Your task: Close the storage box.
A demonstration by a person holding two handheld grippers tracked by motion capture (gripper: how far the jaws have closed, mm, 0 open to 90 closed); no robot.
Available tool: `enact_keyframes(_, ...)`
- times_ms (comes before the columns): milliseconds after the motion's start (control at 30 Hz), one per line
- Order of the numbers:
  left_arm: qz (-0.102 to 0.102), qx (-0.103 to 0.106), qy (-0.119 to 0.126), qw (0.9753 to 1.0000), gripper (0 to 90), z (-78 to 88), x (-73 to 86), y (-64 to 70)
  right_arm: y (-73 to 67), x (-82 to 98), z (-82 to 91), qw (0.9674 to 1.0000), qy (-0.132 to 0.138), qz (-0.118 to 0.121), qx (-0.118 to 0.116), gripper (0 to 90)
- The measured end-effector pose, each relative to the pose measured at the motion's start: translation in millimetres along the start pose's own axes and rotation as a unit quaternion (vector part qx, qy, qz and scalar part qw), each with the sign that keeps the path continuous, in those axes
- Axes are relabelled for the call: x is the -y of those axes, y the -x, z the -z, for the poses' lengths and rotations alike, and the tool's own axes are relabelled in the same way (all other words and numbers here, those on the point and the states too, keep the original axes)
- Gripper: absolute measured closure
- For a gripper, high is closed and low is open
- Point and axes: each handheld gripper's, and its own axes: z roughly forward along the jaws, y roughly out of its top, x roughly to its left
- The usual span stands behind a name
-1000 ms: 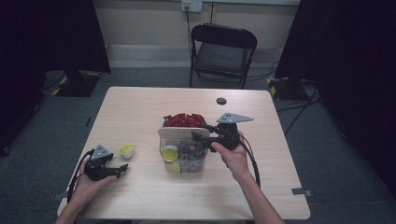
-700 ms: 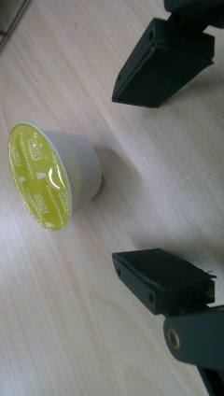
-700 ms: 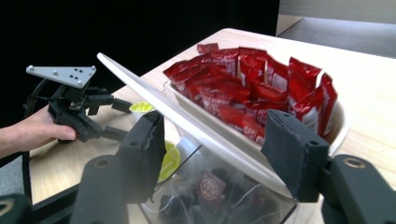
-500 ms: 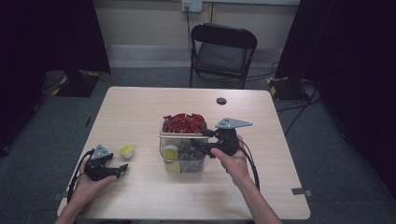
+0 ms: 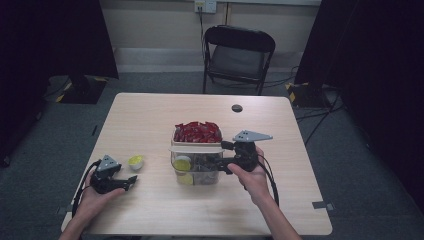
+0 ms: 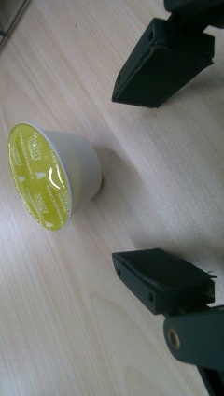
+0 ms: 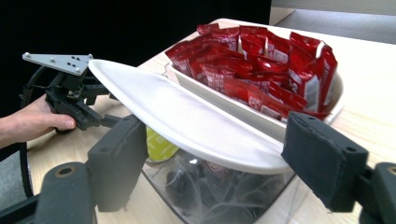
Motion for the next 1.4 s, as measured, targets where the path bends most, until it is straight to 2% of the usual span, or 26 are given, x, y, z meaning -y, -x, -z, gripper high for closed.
enact_keyframes(200,0.0,0.0,0.0,1.0,19.0,0.0,0.0,0.0,-2.1,3.9,7.8,0.9999,0.001,0.004,0.015,19.4)
enact_keyframes(400,0.0,0.0,0.0,1.0,19.0,0.0,0.0,0.0,-0.5,10.4,9.6,0.9999,-0.008,-0.002,0.015,18.2)
enact_keyframes(900,0.0,0.0,-0.001,1.0,19.1,0.1,-0.1,0.0,-2.1,44.1,-6.2,0.999,-0.037,-0.018,0.017,17.6)
enact_keyframes(1400,0.0,0.0,-0.001,1.0,19.1,0.1,-0.1,0.0,-0.8,62.2,-15.0,0.9974,-0.064,-0.012,0.032,20.6)
